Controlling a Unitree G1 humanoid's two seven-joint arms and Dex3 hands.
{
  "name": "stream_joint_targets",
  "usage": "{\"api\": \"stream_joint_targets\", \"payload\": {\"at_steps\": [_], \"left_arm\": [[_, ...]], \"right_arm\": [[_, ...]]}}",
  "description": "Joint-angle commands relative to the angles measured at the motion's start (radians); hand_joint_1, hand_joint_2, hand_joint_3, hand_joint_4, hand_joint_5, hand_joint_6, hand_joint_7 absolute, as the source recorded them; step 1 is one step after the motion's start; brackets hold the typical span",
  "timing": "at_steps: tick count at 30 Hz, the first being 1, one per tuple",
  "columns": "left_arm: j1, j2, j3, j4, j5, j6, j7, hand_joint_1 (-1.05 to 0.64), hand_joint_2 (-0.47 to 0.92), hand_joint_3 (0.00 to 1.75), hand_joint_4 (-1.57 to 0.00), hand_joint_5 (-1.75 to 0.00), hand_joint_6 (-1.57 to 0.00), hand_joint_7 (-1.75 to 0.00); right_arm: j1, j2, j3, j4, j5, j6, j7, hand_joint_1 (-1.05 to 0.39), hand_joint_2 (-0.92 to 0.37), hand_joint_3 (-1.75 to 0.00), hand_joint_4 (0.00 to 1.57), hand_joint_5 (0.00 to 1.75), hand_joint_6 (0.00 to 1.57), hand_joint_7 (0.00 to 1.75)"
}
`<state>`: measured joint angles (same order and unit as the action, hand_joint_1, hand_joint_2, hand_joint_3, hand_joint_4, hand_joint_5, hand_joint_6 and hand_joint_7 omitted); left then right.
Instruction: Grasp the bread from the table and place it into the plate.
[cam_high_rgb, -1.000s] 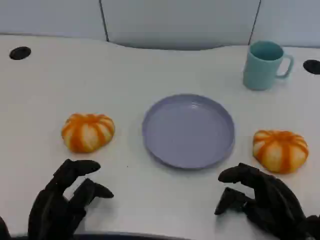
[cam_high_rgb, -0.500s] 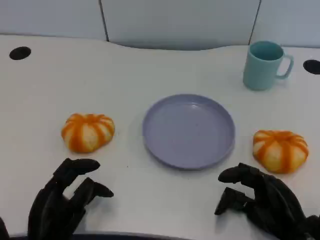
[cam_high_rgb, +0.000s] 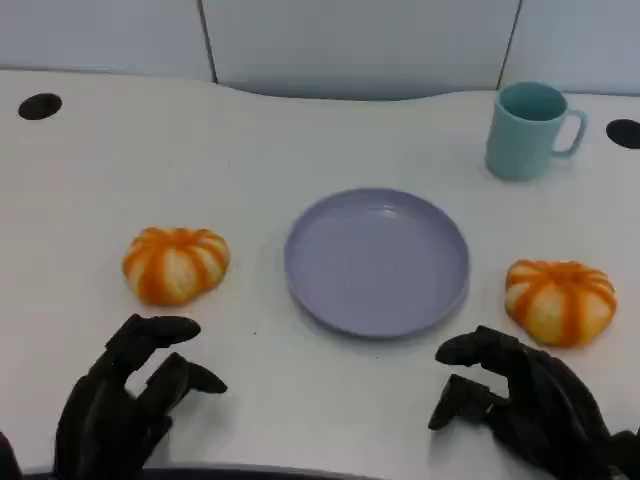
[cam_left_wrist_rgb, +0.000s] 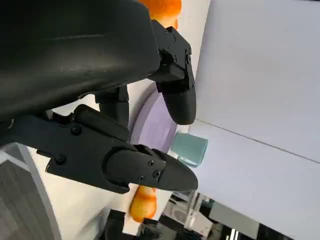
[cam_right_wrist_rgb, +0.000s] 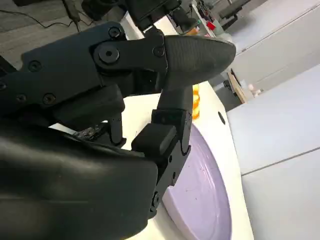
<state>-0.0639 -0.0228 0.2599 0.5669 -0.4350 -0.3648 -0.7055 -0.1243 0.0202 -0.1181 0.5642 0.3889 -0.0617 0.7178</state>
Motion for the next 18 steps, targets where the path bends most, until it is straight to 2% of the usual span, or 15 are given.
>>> {"api": "stream_joint_targets", "payload": {"at_steps": [1,5,8,10,12,14,15,17,18], "left_arm": [[-0.003,0.034,-0.009,-0.001,0.068,-0.103,0.036,-0.68,0.92,0.18,-0.29,-1.58,-0.28,-1.25],[-0.012,0.059,-0.025,-0.006,0.13,-0.196,0.061,-0.71,0.92,0.21,-0.27,-1.56,-0.26,-1.19],[-0.011,0.09,-0.045,-0.043,0.177,-0.246,0.078,-0.7,0.92,0.21,-0.22,-1.55,-0.26,-1.09],[-0.006,0.112,-0.061,-0.095,0.194,-0.238,0.087,-0.68,0.92,0.18,-0.15,-1.49,-0.25,-0.98],[-0.001,0.132,-0.073,-0.141,0.249,-0.256,0.127,-0.67,0.92,0.14,-0.15,-1.41,-0.3,-0.79],[0.002,0.167,-0.083,-0.191,0.364,-0.29,0.202,-0.68,0.92,0.16,-0.14,-1.35,-0.31,-0.68],[0.003,0.183,-0.088,-0.215,0.418,-0.295,0.237,-0.66,0.92,0.17,-0.13,-1.27,-0.33,-0.58],[-0.004,0.212,-0.096,-0.255,0.51,-0.299,0.303,-0.66,0.92,0.17,-0.11,-1.21,-0.34,-0.5],[-0.008,0.224,-0.101,-0.27,0.547,-0.301,0.332,-0.65,0.92,0.15,-0.13,-1.11,-0.37,-0.41]], "right_arm": [[-0.005,-0.006,-0.008,0.02,0.005,-0.004,0.01,-0.51,-0.92,-0.44,0.71,1.36,0.75,0.89],[-0.007,-0.004,-0.007,0.029,-0.002,-0.018,0.006,-0.52,-0.92,-0.44,0.71,1.36,0.75,0.89],[-0.007,-0.003,-0.006,0.022,-0.003,0.007,-0.015,-0.54,-0.92,-0.39,0.73,1.35,0.8,0.87],[-0.009,-0.003,-0.006,0.03,-0.002,-0.001,-0.009,-0.53,-0.92,-0.39,0.73,1.35,0.79,0.86],[-0.009,-0.002,-0.006,0.03,-0.001,0.001,-0.009,-0.53,-0.92,-0.39,0.73,1.35,0.79,0.85],[-0.008,-0.003,-0.003,0.027,-0.007,-0.002,-0.012,-0.53,-0.92,-0.4,0.73,1.35,0.79,0.85],[-0.007,-0.003,-0.002,0.023,-0.008,0.0,-0.015,-0.53,-0.92,-0.41,0.73,1.35,0.79,0.86],[-0.008,-0.001,-0.003,0.024,-0.007,0.001,-0.017,-0.53,-0.92,-0.41,0.73,1.35,0.79,0.86],[-0.008,0.0,-0.005,0.026,-0.006,0.0,-0.016,-0.52,-0.92,-0.41,0.72,1.35,0.78,0.86]]}}
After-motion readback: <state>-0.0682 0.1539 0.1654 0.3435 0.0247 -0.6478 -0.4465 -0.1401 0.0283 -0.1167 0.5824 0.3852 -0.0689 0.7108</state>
